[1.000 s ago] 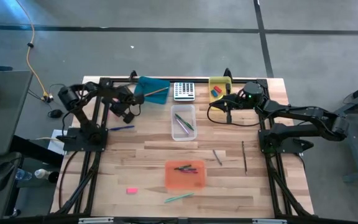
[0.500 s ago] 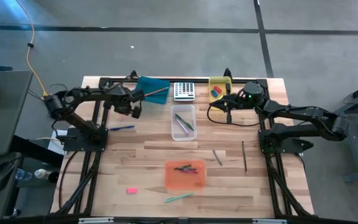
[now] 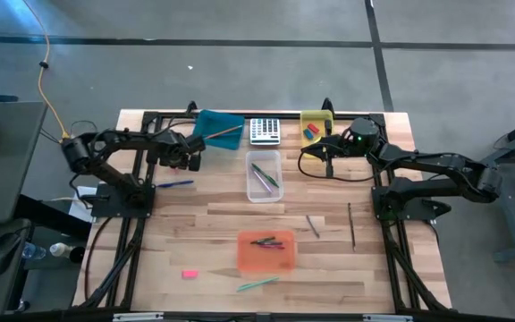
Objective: Sort crayons/erasers/pens/pencils in bins
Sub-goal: Put the pink pencil into the blue bin
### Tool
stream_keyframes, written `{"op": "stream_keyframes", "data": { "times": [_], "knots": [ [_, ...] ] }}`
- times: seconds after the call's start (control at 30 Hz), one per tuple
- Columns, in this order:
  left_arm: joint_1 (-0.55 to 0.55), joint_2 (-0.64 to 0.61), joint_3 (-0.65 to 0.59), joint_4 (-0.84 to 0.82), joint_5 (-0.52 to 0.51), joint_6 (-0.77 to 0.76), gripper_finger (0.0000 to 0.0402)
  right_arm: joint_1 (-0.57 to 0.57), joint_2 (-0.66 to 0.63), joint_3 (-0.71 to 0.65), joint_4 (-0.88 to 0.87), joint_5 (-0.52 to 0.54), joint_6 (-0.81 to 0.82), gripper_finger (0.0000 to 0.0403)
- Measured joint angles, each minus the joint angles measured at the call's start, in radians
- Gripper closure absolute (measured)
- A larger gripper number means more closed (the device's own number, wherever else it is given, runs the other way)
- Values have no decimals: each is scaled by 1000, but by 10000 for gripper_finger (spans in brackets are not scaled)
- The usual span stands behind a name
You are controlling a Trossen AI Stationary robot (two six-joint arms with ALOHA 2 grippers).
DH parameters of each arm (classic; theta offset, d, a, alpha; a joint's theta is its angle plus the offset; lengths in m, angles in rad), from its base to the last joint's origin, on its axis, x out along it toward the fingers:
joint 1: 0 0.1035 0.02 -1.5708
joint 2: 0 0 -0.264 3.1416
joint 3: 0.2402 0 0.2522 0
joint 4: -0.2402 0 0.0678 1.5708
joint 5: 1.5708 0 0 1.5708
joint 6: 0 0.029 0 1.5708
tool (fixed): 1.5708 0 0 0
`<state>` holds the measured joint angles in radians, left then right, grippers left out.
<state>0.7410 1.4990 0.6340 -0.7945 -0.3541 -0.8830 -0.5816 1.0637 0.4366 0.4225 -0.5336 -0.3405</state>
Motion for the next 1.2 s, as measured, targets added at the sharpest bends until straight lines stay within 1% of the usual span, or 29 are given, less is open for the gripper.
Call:
{"op": "stream_keyframes", "data": {
  "times": [0.1,0.3,0.4,0.5,0.63,0.73,0.93,1.2],
  "knots": [
    [0,0,-9,10,14,38,294,0,0,0,0,0,0,403],
    [-8,0,-12,25,65,189,364,0,0,0,0,-2,0,403],
    [-15,0,-12,15,63,214,391,0,0,0,0,-2,0,403],
    [-18,-1,-12,9,51,225,395,0,0,0,0,-2,0,403],
    [-18,-37,-17,-12,59,260,399,0,0,0,0,-2,0,403],
    [-18,-86,-26,-49,98,268,401,0,0,0,0,-2,0,403],
    [-18,-193,-22,-99,83,285,401,0,0,0,0,-2,1,403],
    [-18,-315,-20,-81,59,356,401,0,0,0,0,-2,2,403]
  ]
}}
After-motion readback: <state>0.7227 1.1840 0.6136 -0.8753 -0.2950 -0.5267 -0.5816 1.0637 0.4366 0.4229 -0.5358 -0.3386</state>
